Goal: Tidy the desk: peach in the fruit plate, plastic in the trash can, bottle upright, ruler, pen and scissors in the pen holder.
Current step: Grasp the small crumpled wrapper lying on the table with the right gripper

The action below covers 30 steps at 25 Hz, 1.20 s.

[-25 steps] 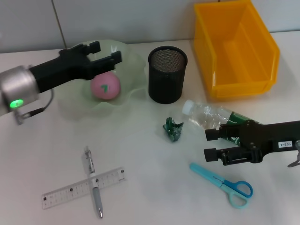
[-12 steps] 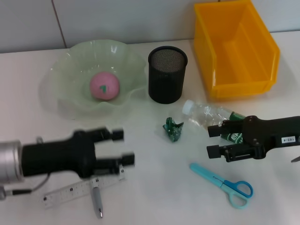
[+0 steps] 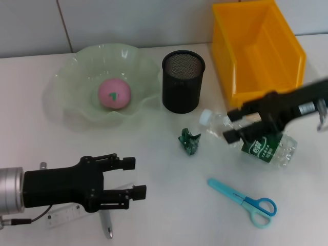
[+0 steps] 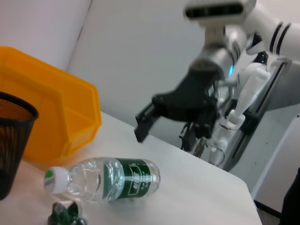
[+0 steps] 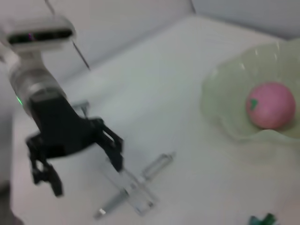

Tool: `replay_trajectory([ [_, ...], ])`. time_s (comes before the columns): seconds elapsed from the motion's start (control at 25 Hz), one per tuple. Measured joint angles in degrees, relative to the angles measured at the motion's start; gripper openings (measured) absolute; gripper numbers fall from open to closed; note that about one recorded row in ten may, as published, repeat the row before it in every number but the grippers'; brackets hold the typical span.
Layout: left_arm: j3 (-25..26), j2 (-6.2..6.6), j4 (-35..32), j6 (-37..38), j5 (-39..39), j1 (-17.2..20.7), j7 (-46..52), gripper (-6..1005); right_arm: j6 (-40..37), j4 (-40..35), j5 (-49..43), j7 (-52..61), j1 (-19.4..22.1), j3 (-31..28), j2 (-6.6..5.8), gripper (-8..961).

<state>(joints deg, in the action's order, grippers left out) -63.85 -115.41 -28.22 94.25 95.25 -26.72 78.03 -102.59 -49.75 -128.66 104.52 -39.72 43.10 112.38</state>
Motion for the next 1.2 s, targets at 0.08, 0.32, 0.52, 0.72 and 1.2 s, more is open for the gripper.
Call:
replay_trajectory([
  [0.08, 0.89, 0.22, -0.04, 0.25, 0.1, 0.5, 0.06, 834, -0.11, -4.22, -2.61, 4.34, -3.02, 4.03, -0.23, 771],
  [0.32, 2.81, 0.45, -0.04, 0.83, 0.19, 1.08, 0.17, 834, 0.95, -5.34, -13.96, 9.18, -13.47, 11.31, 0.29, 771],
  [0.52, 2.85, 0.45, -0.03, 0.84, 0.18, 1.06, 0.27, 834, 9.19, -1.57, -19.22, 9.08, -17.26, 19.05, 4.1, 771],
  [0.72, 2.86, 0.45, -0.01, 0.73, 0.09, 0.96, 0.66, 834, 14.74, -0.02, -20.26, 9.79, -17.24, 24.53, 6.56, 770],
  [1.2, 3.65, 0.45, 0.01, 1.01, 0.34, 1.03, 1.13, 834, 22.63, 7.03, -20.27, 10.61, -18.03, 26.93, 7.04, 770],
])
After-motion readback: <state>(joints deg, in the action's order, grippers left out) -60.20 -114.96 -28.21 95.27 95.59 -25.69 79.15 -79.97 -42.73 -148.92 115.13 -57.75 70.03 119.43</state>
